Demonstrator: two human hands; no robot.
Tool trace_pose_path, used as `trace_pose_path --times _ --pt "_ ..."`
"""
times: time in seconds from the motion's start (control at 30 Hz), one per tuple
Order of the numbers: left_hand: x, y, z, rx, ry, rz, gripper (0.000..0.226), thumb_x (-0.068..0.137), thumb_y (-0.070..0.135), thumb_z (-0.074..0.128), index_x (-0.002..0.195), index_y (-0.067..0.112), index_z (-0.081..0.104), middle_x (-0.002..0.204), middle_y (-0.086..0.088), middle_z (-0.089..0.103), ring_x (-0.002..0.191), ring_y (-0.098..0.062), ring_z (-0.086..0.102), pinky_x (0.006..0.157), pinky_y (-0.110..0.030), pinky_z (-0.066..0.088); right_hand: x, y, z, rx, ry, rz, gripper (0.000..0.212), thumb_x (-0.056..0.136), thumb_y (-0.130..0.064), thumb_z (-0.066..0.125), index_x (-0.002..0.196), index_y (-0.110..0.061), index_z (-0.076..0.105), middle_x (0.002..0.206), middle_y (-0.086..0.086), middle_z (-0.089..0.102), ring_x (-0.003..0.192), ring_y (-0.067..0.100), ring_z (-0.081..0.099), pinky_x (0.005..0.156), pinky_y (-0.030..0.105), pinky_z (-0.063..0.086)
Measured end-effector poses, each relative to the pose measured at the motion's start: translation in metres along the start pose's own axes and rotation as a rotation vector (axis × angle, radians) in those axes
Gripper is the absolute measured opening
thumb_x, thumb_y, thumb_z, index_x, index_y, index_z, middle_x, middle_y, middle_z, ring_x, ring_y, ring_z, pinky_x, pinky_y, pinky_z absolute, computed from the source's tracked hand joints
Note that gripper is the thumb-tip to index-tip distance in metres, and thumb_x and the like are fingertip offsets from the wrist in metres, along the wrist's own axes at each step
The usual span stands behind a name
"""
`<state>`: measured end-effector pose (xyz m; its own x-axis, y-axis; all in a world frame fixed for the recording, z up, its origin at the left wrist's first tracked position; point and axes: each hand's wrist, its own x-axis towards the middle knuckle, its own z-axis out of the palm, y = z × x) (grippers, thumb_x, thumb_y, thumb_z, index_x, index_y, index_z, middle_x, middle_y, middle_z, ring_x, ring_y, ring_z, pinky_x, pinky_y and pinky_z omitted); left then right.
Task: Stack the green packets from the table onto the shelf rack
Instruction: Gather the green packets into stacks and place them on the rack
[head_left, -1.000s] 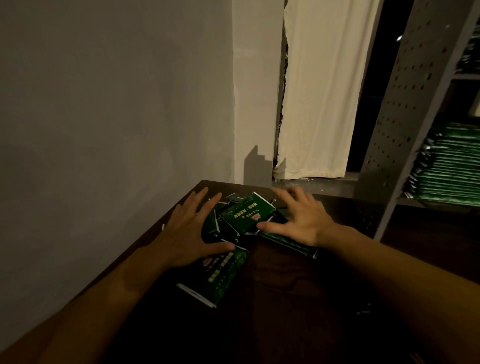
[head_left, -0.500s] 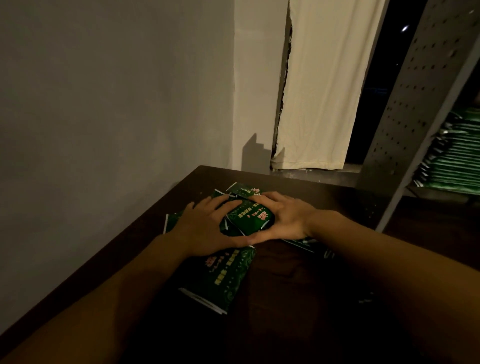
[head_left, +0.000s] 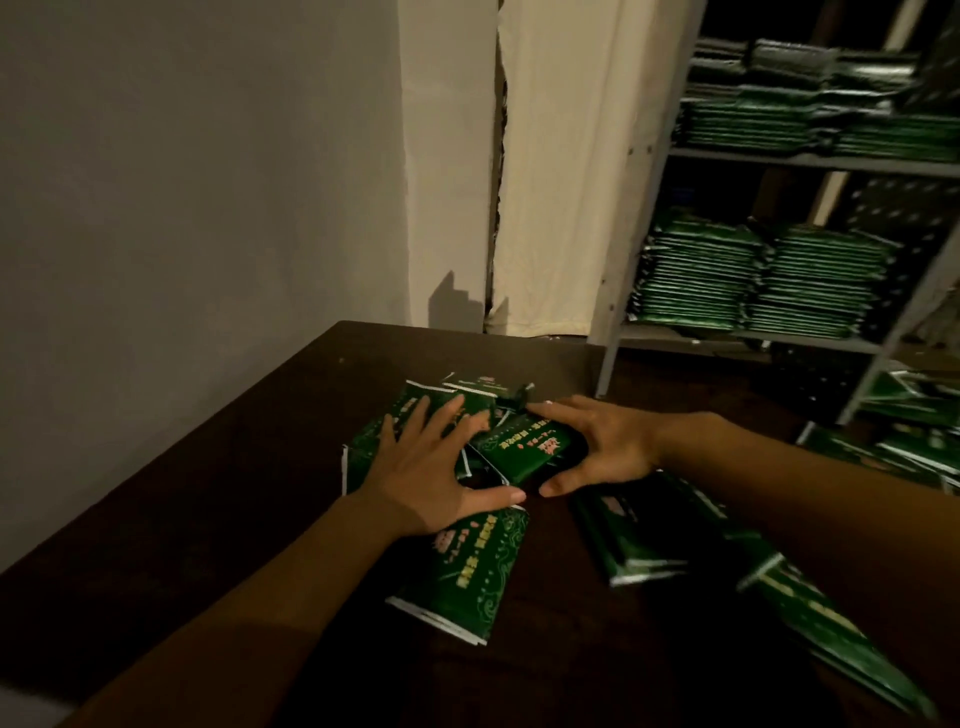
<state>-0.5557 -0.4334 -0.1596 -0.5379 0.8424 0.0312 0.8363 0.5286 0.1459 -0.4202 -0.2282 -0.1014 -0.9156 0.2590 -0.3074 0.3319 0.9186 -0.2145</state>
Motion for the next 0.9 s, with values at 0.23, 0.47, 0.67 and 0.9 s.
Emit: trace_pose_path --times 0.23,0.47,0.67,0.9 --pt "-0.023 0.077 0.01 0.012 0.039 0.013 0.116 0.06 0.103 0.007 0.158 0.041 0.016 0.169 0.007 -0.001 0.155 -0.029 -0.011 0.121 -0.064 0.0 -0.066 0.042 0.024 -0.017 0.127 0.06 0.093 0.082 -0.068 0.064 0.156 -0.042 0.015 0.156 -0.002 0.027 0.142 0.026 0.033 0.115 0.045 0.034" --pt "-0.036 0.122 0.019 -0.037 0.161 0.036 0.097 0.079 0.09 0.009 0.159 0.036 0.014 0.168 0.002 0.014 0.155 -0.03 0.001 0.123 -0.058 0.001 -0.104 0.063 0.018 0.183 0.208 0.041 0.067 0.093 -0.03 0.064 0.152 -0.038 0.033 0.155 -0.002 0.032 0.142 0.023 0.034 0.118 0.043 0.03" --pt "-0.027 0.161 0.026 0.02 0.395 0.051 0.047 0.106 0.045 0.027 0.148 0.029 0.042 0.159 0.003 0.035 0.15 -0.025 0.021 0.123 -0.056 0.009 -0.152 0.087 0.013 0.359 0.205 0.044 0.072 0.081 -0.058 0.072 0.144 -0.045 0.04 0.147 -0.009 0.039 0.135 0.017 0.039 0.114 0.044 0.036" --pt "-0.002 0.185 0.023 -0.067 0.398 0.202 0.034 0.101 0.019 0.044 0.134 0.021 0.055 0.132 0.0 0.059 0.121 -0.02 0.054 0.113 -0.038 0.033 -0.153 0.114 0.036 0.292 0.295 -0.054 0.108 0.065 -0.064 0.081 0.154 -0.036 0.028 0.148 -0.011 0.039 0.135 0.011 0.04 0.116 0.035 0.036"
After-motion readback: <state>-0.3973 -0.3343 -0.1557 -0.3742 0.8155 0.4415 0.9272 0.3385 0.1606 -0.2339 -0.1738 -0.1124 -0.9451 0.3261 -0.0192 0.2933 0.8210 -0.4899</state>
